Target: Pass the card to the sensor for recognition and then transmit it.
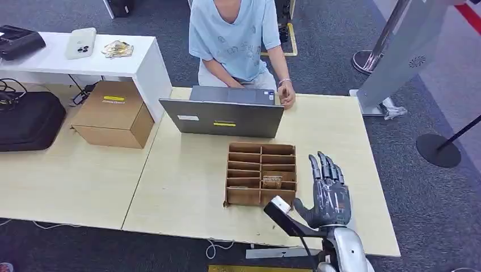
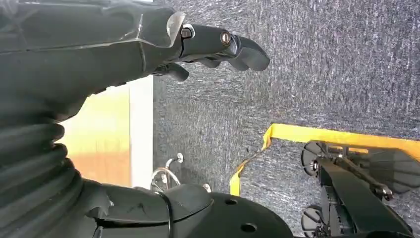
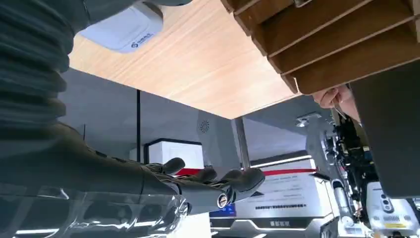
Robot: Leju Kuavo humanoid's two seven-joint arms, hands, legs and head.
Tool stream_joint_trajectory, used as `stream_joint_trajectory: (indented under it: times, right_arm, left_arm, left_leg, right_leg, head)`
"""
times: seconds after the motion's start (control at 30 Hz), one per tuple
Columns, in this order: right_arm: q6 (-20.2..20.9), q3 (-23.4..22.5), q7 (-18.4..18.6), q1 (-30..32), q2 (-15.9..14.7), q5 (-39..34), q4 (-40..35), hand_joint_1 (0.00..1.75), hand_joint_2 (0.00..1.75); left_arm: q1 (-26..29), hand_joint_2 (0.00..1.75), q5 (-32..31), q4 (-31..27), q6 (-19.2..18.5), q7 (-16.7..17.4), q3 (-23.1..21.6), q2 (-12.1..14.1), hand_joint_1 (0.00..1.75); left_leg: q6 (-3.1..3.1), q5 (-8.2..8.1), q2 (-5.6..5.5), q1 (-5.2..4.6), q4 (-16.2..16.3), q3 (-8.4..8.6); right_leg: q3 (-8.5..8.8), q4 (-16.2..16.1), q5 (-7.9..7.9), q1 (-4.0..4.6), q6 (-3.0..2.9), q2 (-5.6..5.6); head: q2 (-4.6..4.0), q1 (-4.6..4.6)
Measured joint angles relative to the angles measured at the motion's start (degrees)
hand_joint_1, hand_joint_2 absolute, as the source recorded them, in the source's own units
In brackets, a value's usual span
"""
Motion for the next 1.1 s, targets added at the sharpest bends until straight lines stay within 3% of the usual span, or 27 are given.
stream_joint_trajectory:
  times: [0.43,1.1]
  right_arm:
    - [-0.3,3.0,0.5,-2.6,0.0,1.4,4.2,0.00,1.75]
    - [1.7,3.8,3.0,-3.3,-1.2,1.2,8.0,0.03,1.75]
  left_arm:
    - [0.0,1.75,0.9,0.0,0.2,-0.1,0.0,-0.2,0.00]
    - [0.0,1.75,0.0,0.0,-0.4,-0.4,0.0,-0.3,0.00]
  left_leg:
    - [0.00,0.00,-0.01,0.00,0.0,0.00]
    - [0.00,0.00,0.00,0.00,0.0,0.01]
  right_leg:
    - [0.00,0.0,0.01,0.00,-0.01,0.00]
    - [0.00,0.0,0.01,0.00,-0.01,0.00]
  head:
    - [0.00,0.00]
    - [0.00,0.00]
